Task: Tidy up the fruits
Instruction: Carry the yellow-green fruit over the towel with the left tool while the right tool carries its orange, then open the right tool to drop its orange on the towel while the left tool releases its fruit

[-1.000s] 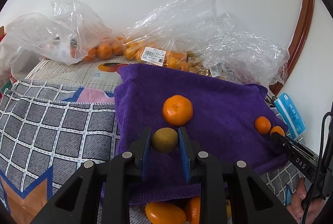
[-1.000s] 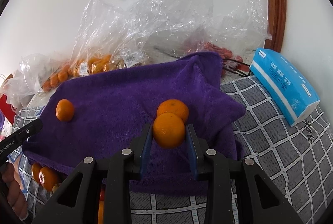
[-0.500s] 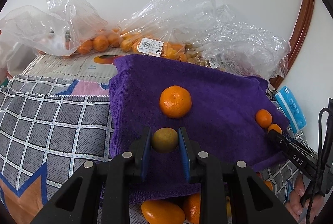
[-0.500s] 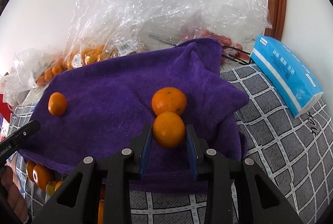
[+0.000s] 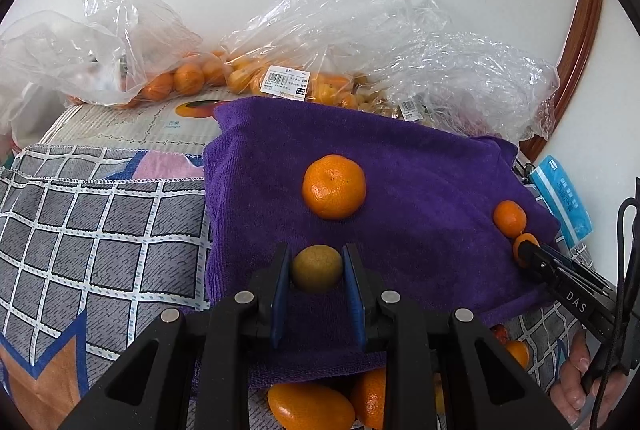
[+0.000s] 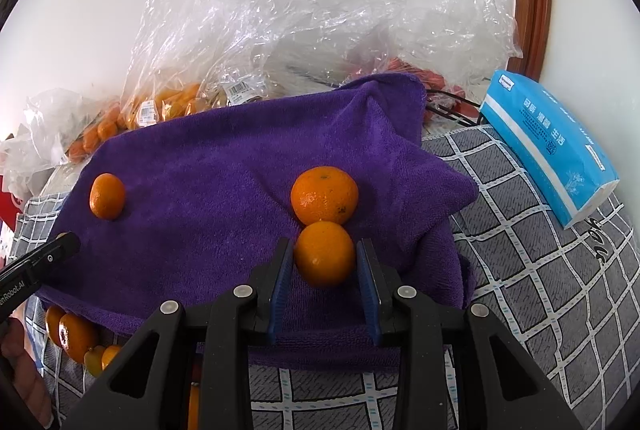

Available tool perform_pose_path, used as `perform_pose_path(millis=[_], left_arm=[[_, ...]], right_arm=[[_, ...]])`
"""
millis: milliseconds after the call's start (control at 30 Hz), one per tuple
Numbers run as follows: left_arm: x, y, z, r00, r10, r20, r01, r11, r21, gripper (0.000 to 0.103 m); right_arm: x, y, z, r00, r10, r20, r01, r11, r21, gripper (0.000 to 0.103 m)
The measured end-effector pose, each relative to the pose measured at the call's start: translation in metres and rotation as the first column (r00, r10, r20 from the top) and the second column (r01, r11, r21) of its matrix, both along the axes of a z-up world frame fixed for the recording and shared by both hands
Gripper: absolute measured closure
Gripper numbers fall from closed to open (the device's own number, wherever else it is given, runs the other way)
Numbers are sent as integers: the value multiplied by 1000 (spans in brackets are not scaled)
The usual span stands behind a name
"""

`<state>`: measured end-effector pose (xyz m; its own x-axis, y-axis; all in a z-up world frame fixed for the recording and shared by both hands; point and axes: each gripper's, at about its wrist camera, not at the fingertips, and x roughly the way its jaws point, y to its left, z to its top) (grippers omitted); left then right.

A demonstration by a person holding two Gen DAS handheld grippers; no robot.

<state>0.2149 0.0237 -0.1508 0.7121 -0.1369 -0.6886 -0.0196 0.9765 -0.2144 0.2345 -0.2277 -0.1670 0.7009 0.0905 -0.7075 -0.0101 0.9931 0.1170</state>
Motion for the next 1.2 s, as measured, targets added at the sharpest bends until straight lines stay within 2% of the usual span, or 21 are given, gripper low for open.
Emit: perform_pose_path(millis=[333, 633, 767, 900, 1200], left_arm=[[0, -1, 1, 1000, -1, 3, 1, 1000, -7, 78], [-5, 1, 7, 1000, -12, 29, 13, 999, -53, 78], [-9, 2, 11, 999, -14, 50, 17, 998, -68, 68], [-12, 3, 15, 997, -12, 75, 17, 997, -74, 64], [-18, 1, 23, 991, 23, 129, -20, 999, -25, 64]], right_arm=[[-5, 1, 7, 999, -3, 34, 3, 1000, -1, 56], [-13, 1, 17, 996, 5, 84, -7, 1000, 22, 56], [-19, 4, 24, 992, 7, 126, -8, 1000, 12, 56], [-23, 5, 28, 987, 1, 161, -2, 1000, 8, 56], [-33, 9, 37, 973, -41, 225, 53, 998, -46, 56]])
